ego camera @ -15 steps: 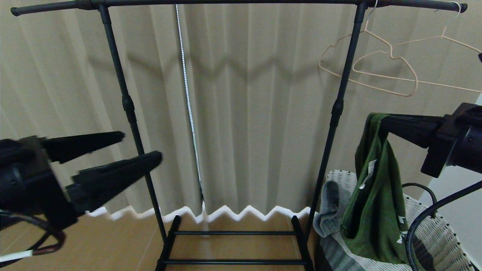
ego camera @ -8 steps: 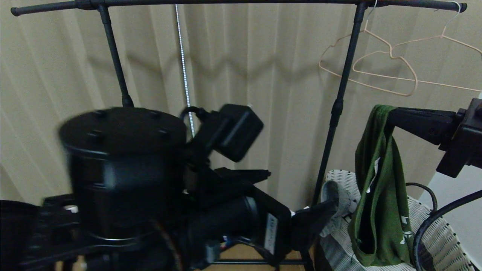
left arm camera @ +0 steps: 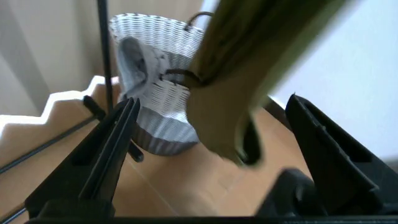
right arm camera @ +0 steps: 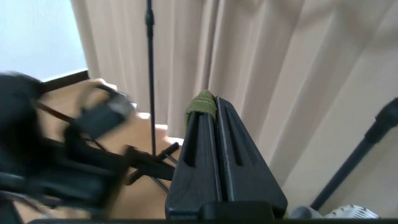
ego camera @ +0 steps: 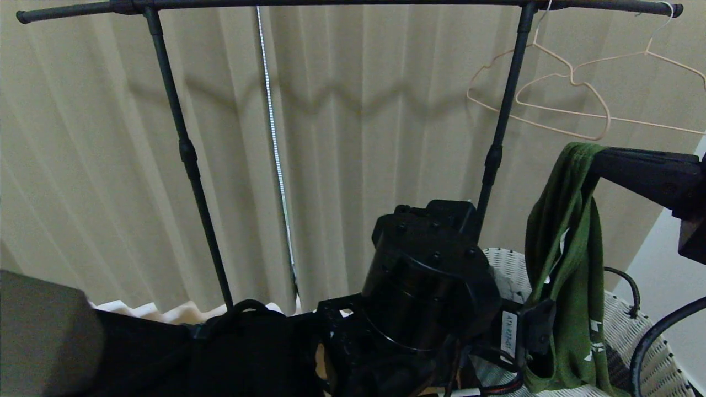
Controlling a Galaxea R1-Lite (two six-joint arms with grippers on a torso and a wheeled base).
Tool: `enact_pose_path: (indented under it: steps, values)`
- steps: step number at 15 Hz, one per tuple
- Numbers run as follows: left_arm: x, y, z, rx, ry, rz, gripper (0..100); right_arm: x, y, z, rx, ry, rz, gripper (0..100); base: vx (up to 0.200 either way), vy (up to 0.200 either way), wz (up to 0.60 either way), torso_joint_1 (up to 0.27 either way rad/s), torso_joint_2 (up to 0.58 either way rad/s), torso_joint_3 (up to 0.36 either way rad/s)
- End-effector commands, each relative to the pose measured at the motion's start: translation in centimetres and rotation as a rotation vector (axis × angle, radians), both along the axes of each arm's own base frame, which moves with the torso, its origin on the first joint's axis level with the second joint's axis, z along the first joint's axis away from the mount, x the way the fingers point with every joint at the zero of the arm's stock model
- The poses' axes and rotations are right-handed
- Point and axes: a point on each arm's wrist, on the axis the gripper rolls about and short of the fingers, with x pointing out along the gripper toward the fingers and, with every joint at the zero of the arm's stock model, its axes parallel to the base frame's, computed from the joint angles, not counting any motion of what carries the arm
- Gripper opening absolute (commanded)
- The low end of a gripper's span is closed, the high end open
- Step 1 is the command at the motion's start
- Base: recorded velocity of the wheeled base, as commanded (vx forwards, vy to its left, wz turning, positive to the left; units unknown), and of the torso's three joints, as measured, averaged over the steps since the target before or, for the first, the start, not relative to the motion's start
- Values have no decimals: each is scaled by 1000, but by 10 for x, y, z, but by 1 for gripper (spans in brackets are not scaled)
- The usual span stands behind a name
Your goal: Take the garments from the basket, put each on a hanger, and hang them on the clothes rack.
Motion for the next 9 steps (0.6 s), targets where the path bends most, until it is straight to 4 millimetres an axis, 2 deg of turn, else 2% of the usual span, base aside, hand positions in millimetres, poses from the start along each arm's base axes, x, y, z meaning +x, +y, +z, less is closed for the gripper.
enact_pose_path:
  steps: [1,5,9]
  values:
    - [10,-15,-21,42,10,39,100,-9,-3,4,16,-24,21,0,0,0,0,0,0,0]
    - [15,-18,-31,66,18,56,100,-15,-6,5,21,-36,28,0,0,0,0,0,0,0]
    - [19,-5,-47,147,12,87,100,-15,-6,5,21,-36,27,0,0,0,0,0,0,0]
